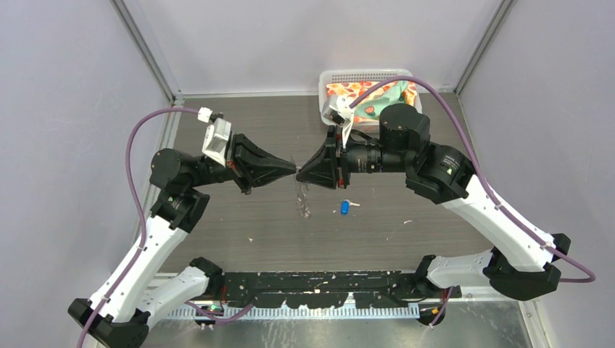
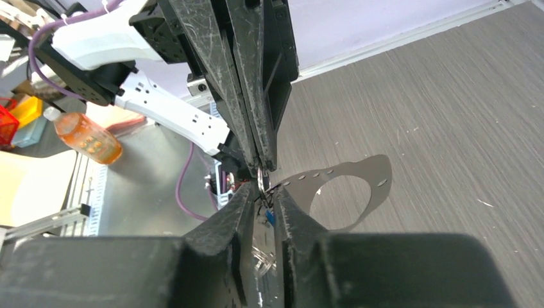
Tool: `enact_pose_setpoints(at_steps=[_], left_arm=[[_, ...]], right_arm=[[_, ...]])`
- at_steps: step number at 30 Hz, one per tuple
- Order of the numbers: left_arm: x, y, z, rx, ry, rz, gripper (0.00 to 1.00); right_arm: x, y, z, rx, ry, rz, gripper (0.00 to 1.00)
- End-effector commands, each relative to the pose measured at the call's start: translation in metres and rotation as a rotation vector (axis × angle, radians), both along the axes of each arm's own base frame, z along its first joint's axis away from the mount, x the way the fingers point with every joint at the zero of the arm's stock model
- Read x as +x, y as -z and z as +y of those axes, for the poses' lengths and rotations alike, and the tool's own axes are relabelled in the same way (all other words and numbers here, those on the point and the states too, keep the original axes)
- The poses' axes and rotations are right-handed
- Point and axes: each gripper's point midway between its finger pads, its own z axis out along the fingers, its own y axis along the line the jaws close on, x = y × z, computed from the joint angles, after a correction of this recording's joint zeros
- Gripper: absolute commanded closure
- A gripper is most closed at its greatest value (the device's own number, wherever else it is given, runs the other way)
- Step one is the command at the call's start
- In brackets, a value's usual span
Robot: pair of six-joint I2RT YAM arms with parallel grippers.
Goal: Put the keys on the keyring
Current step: Adjust the key on the keyring.
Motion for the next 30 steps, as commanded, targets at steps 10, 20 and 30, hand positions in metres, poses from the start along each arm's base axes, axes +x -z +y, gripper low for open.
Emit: enact_pose_setpoints(at_steps=[10, 20, 30], left_arm=[[-0.011, -0.006, 0.004, 0.000, 0.024, -0.051, 1.00], [-0.010, 0.027, 0.001, 0.158, 0.067, -0.151, 0.60], [-0.008, 0.036, 0.000, 0.269, 0.121, -0.209, 0.52]], right_arm=[[-0.006, -0.044, -0.016, 0.122, 0.022, -0.076, 0.99], [-0.007, -0.010, -0.023, -0.138, 0.001, 0.010, 0.99], [-0.005, 0.018, -0.022, -0.332, -0.021, 0.059, 0.99]])
